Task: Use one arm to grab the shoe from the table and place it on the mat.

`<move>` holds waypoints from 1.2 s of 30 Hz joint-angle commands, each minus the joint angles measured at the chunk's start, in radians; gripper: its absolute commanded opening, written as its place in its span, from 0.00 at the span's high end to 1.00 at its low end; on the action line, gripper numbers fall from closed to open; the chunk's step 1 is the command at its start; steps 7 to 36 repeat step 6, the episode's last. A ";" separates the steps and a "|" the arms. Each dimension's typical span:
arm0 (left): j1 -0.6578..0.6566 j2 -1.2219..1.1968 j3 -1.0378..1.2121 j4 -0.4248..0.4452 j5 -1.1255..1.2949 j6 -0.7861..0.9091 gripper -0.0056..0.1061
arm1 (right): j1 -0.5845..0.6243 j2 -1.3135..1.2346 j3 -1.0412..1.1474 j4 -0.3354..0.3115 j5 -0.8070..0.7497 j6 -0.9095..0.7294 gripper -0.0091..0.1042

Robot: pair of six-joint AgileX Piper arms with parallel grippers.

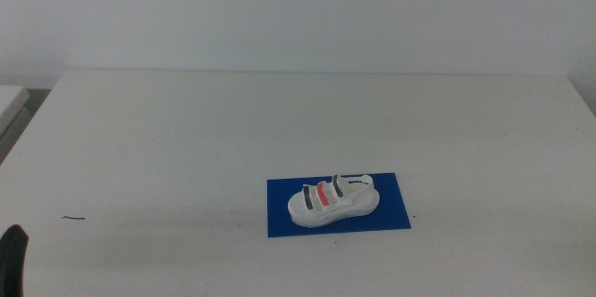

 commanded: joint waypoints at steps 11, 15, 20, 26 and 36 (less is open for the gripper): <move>0.001 -0.005 0.000 0.005 0.002 0.000 0.11 | 0.002 -0.005 0.002 -0.006 -0.010 -0.004 0.22; 0.001 -0.005 0.000 0.005 0.002 0.000 0.11 | 0.002 -0.005 0.002 -0.006 -0.010 -0.004 0.22; 0.001 -0.005 0.000 0.005 0.002 0.000 0.11 | 0.002 -0.005 0.002 -0.006 -0.010 -0.004 0.22; 0.001 -0.005 0.000 0.005 0.002 0.000 0.11 | 0.002 -0.005 0.002 -0.006 -0.010 -0.004 0.22; 0.001 -0.005 0.000 0.005 0.002 0.000 0.11 | 0.002 -0.005 0.002 -0.006 -0.010 -0.004 0.22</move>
